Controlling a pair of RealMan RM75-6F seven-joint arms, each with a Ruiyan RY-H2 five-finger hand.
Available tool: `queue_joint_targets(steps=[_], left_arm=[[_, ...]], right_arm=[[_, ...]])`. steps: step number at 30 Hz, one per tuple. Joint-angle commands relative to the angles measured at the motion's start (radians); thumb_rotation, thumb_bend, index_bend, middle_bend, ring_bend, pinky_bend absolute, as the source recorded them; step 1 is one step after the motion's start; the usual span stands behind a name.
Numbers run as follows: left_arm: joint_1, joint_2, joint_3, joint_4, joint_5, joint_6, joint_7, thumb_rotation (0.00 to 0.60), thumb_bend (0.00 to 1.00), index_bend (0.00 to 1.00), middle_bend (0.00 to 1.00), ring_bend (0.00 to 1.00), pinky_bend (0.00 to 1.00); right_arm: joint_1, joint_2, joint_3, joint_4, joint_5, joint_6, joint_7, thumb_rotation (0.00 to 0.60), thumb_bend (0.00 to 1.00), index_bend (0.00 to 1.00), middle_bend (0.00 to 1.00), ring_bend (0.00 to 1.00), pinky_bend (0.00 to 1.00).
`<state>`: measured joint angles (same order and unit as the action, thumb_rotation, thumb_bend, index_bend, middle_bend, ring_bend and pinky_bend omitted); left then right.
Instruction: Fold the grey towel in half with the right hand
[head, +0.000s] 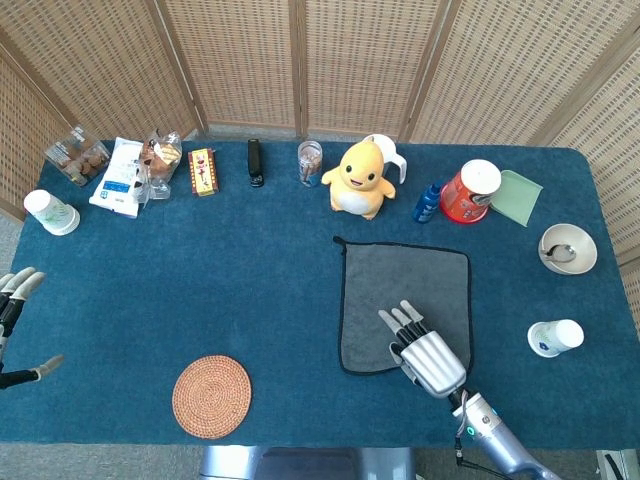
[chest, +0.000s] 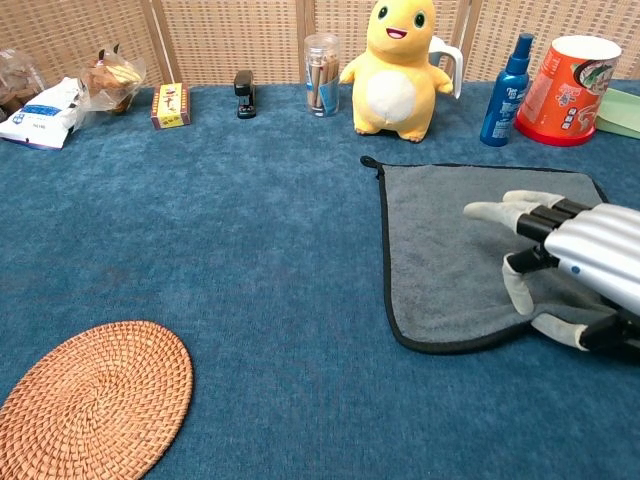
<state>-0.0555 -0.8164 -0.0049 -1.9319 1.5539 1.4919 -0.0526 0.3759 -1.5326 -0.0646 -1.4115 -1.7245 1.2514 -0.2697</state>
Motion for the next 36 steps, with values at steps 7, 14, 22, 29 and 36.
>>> queue_joint_targets(steps=[7, 14, 22, 29, 36], left_arm=[[0.0, 0.001, 0.002, -0.001, 0.002, -0.001, -0.002, 0.6, 0.0, 0.0, 0.0, 0.0, 0.0], [-0.001, 0.003, 0.004, 0.0, 0.004, -0.004, -0.006, 0.6, 0.0, 0.0, 0.0, 0.0, 0.0], [-0.002, 0.005, 0.006, -0.001, 0.005, -0.008, -0.011, 0.6, 0.0, 0.0, 0.0, 0.0, 0.0], [-0.003, 0.006, 0.007, -0.002, 0.006, -0.011, -0.009, 0.6, 0.0, 0.0, 0.0, 0.0, 0.0], [-0.003, 0.007, 0.009, -0.002, 0.006, -0.014, -0.01, 0.6, 0.0, 0.0, 0.0, 0.0, 0.0]], right_arm=[[0.022, 0.021, 0.048, -0.041, 0.061, -0.035, -0.015, 0.6, 0.42, 0.6, 0.0, 0.0, 0.08], [0.036, 0.031, 0.085, -0.051, 0.115, -0.059, -0.021, 0.6, 0.42, 0.61, 0.0, 0.0, 0.08], [0.058, 0.045, 0.13, -0.063, 0.172, -0.08, -0.038, 0.6, 0.42, 0.61, 0.0, 0.0, 0.08], [0.085, 0.054, 0.162, -0.102, 0.205, -0.099, -0.096, 0.6, 0.42, 0.61, 0.0, 0.0, 0.08], [0.12, 0.048, 0.199, -0.122, 0.262, -0.135, -0.157, 0.6, 0.42, 0.62, 0.0, 0.0, 0.09]])
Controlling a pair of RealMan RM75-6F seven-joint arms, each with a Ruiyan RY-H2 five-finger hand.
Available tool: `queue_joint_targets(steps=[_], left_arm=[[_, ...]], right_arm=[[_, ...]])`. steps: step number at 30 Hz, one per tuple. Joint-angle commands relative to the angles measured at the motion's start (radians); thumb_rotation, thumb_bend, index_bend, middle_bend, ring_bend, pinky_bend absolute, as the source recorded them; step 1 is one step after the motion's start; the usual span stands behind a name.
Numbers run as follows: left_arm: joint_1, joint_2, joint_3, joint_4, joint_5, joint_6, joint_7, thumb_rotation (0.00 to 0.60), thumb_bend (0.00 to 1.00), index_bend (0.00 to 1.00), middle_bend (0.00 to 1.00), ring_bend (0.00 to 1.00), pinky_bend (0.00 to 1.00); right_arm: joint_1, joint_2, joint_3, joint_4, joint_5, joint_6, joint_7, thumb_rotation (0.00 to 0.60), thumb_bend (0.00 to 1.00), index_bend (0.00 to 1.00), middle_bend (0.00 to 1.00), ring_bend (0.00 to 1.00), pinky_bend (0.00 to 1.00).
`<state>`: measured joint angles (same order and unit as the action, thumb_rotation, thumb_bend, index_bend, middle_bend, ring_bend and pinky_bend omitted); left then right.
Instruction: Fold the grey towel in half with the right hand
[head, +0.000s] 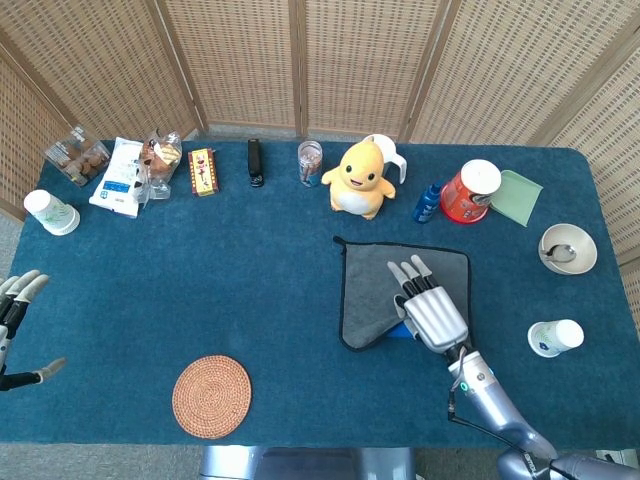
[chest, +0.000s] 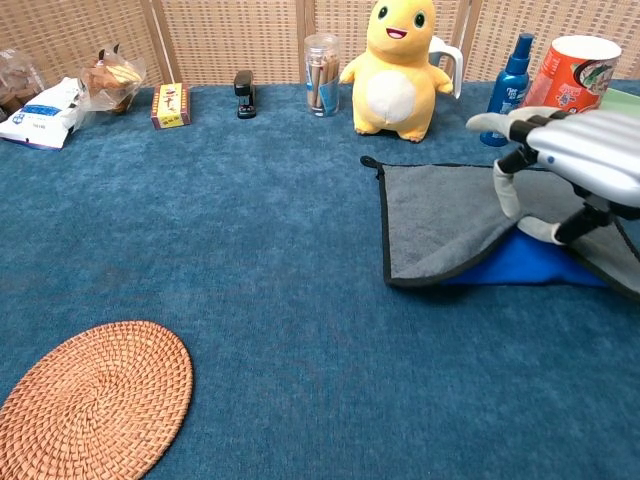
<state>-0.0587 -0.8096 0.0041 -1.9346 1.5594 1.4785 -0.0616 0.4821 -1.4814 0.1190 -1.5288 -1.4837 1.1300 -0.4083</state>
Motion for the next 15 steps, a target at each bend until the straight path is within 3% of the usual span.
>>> queue_joint_targets(steps=[1, 15], left_arm=[[-0.001, 0.0, 0.0, 0.0, 0.0, -0.001, -0.001, 0.6, 0.0, 0.0, 0.0, 0.0, 0.0], [-0.006, 0.003, 0.002, 0.002, -0.003, -0.012, -0.011, 0.6, 0.0, 0.0, 0.0, 0.0, 0.0]], right_arm=[[0.018, -0.005, 0.022, -0.006, 0.033, -0.019, -0.024, 0.6, 0.42, 0.63, 0.0, 0.0, 0.09], [0.097, -0.027, 0.094, 0.037, 0.195, -0.092, -0.101, 0.6, 0.45, 0.63, 0.0, 0.0, 0.11]])
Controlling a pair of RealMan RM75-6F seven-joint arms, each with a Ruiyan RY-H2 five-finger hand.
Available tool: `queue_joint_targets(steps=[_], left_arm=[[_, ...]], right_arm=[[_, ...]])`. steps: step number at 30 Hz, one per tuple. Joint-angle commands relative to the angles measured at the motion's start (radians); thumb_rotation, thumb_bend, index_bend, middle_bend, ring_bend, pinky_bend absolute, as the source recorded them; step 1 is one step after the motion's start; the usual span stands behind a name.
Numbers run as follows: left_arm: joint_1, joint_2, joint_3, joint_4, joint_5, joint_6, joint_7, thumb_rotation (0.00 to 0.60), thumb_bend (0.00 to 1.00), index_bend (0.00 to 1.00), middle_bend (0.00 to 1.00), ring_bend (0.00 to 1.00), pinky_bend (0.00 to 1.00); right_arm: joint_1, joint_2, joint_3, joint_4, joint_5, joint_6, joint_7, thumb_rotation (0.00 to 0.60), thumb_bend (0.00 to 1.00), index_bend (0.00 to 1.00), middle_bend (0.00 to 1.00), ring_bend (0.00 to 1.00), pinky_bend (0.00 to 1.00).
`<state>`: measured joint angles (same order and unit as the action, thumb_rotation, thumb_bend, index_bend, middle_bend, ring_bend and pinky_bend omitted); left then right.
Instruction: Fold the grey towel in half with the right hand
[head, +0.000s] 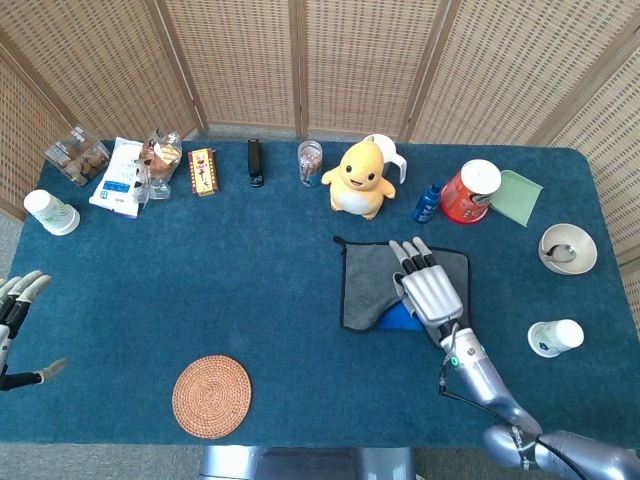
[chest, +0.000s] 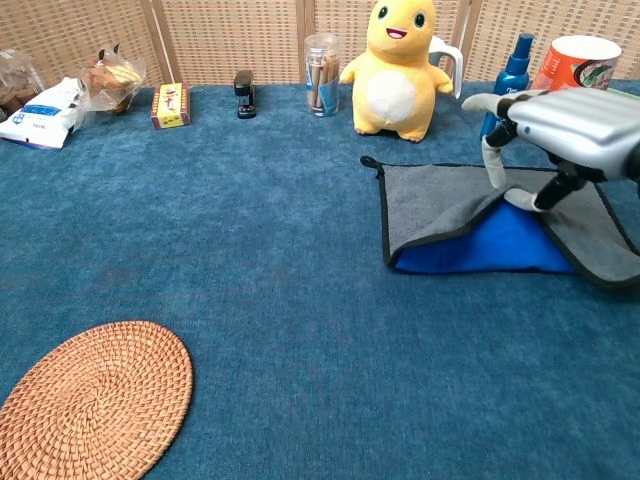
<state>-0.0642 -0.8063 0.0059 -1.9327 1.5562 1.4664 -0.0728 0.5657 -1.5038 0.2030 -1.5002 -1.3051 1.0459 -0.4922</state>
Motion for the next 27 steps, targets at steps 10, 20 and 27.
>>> queue_joint_targets(steps=[10, 20, 27], left_arm=[[-0.001, 0.001, 0.001, -0.001, -0.001, -0.002, -0.004, 0.6, 0.0, 0.0, 0.0, 0.0, 0.0], [-0.006, 0.003, -0.002, 0.004, -0.011, -0.011, -0.016, 0.6, 0.0, 0.0, 0.0, 0.0, 0.0], [-0.012, 0.001, -0.001, 0.003, -0.017, -0.024, -0.01, 0.6, 0.0, 0.0, 0.0, 0.0, 0.0]], right_arm=[[0.058, -0.04, 0.033, 0.051, 0.059, 0.003, -0.067, 0.6, 0.45, 0.63, 0.0, 0.0, 0.11], [0.106, -0.106, 0.052, 0.167, 0.101, 0.024, -0.124, 0.6, 0.45, 0.64, 0.0, 0.0, 0.11], [0.128, -0.141, 0.065, 0.226, 0.11, 0.041, -0.104, 0.6, 0.45, 0.64, 0.0, 0.0, 0.11]])
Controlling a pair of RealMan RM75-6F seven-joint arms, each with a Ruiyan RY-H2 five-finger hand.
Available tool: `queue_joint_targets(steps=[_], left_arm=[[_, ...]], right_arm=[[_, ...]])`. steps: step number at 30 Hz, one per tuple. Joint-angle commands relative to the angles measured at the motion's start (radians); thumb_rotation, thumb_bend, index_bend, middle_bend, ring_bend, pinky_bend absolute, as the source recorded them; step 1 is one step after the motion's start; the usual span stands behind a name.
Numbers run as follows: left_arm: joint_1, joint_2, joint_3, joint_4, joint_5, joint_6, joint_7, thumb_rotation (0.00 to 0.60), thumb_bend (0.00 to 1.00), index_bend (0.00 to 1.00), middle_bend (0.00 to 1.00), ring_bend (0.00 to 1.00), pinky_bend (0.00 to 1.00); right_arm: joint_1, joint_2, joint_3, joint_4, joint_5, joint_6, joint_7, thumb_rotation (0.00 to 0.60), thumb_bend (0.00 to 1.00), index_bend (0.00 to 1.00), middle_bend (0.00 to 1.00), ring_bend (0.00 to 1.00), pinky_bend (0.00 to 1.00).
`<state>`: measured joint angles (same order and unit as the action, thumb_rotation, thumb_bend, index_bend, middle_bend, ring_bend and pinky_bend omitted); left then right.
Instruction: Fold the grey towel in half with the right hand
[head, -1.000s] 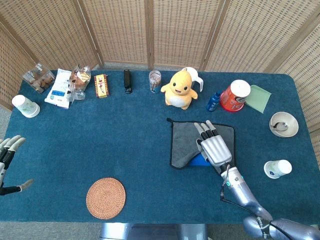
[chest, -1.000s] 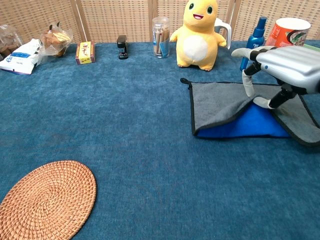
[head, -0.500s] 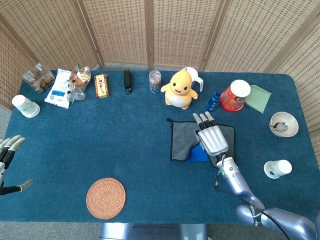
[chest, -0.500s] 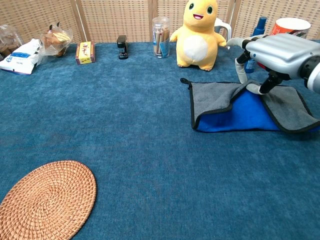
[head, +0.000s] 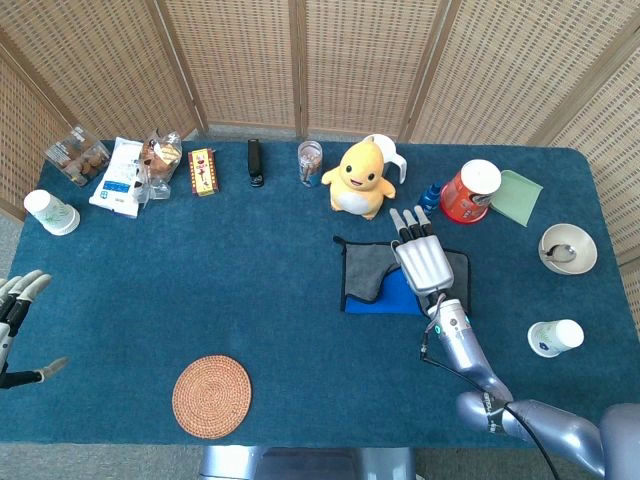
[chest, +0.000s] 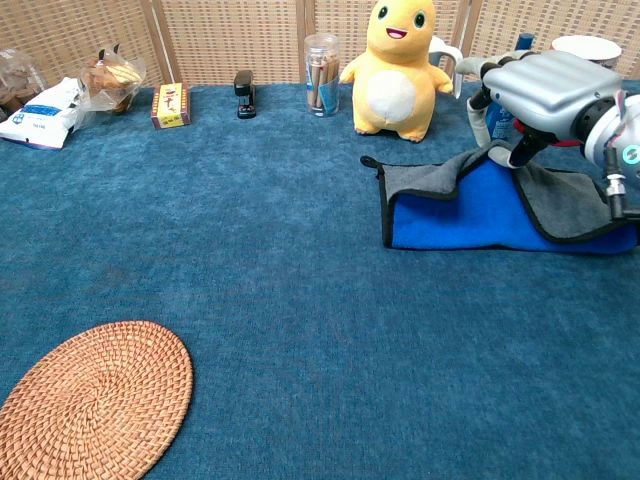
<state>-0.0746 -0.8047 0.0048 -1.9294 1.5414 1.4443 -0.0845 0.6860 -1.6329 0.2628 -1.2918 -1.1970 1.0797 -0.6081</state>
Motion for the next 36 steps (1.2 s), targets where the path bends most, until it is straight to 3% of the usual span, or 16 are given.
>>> queue_joint_targets(steps=[1, 24, 26, 28, 30, 31, 36], left_arm=[[-0.002, -0.001, -0.001, 0.0, -0.004, -0.004, 0.003, 0.6, 0.0, 0.0, 0.0, 0.0, 0.0], [-0.014, 0.004, 0.003, -0.002, -0.019, -0.034, -0.009, 0.6, 0.0, 0.0, 0.0, 0.0, 0.0], [-0.014, 0.005, 0.003, -0.002, -0.02, -0.035, -0.009, 0.6, 0.0, 0.0, 0.0, 0.0, 0.0], [-0.014, 0.005, 0.003, -0.002, -0.021, -0.035, -0.011, 0.6, 0.0, 0.0, 0.0, 0.0, 0.0], [-0.016, 0.006, 0.002, 0.0, -0.023, -0.037, -0.014, 0.6, 0.0, 0.0, 0.0, 0.0, 0.0], [-0.016, 0.006, 0.002, 0.0, -0.023, -0.037, -0.016, 0.6, 0.0, 0.0, 0.0, 0.0, 0.0], [-0.015, 0.008, 0.003, 0.002, -0.02, -0.036, -0.023, 0.6, 0.0, 0.0, 0.0, 0.0, 0.0]], right_arm=[[0.009, -0.016, 0.005, 0.025, 0.003, 0.008, 0.014, 0.6, 0.45, 0.64, 0.0, 0.0, 0.11], [0.049, -0.064, 0.004, 0.137, 0.031, 0.006, 0.024, 0.6, 0.44, 0.62, 0.0, 0.0, 0.11], [0.049, -0.066, 0.003, 0.143, 0.036, 0.003, 0.026, 0.6, 0.44, 0.5, 0.0, 0.0, 0.11], [0.047, -0.061, 0.004, 0.137, 0.054, -0.01, 0.02, 0.6, 0.45, 0.23, 0.0, 0.0, 0.11], [0.045, -0.049, 0.0, 0.121, 0.054, -0.012, 0.021, 0.6, 0.46, 0.05, 0.0, 0.0, 0.11], [0.044, -0.044, -0.004, 0.115, 0.047, -0.009, 0.025, 0.6, 0.47, 0.01, 0.0, 0.0, 0.11], [0.038, -0.028, -0.016, 0.084, 0.02, 0.016, 0.032, 0.6, 0.46, 0.0, 0.0, 0.0, 0.11]])
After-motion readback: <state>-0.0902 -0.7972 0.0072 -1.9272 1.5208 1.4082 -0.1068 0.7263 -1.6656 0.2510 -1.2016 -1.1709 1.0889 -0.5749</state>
